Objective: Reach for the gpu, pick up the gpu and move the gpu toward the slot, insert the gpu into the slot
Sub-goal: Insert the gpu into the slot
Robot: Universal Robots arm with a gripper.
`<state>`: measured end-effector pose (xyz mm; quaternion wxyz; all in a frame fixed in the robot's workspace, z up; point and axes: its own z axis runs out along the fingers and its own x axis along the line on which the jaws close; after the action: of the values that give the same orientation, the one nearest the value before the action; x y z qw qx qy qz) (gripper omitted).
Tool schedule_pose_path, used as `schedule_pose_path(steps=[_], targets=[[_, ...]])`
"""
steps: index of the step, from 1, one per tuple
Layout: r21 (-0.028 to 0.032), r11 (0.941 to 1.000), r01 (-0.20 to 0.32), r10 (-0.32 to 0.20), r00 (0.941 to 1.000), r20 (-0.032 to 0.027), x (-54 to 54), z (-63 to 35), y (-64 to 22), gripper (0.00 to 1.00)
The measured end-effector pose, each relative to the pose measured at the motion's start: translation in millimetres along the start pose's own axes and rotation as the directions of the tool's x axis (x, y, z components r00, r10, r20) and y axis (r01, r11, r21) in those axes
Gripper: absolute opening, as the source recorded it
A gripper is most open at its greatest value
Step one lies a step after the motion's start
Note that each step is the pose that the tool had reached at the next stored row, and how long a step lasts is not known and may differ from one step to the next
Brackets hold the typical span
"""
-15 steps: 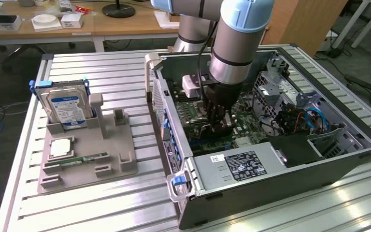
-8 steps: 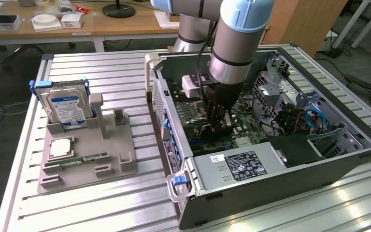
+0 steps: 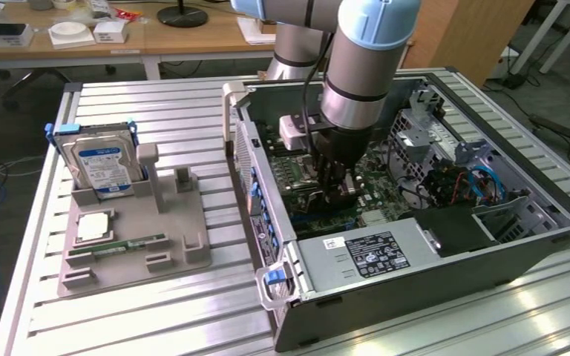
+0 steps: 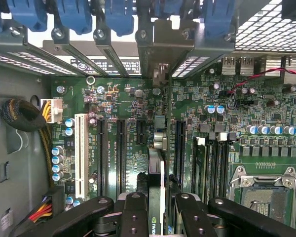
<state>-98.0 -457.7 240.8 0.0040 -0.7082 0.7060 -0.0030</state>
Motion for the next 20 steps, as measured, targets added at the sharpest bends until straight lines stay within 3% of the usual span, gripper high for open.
schedule_pose_path(steps=[20], targets=[[0.0007,1.0,0.0,0.0,1.0,0.0,0.0,4.8,2.4,0.26]])
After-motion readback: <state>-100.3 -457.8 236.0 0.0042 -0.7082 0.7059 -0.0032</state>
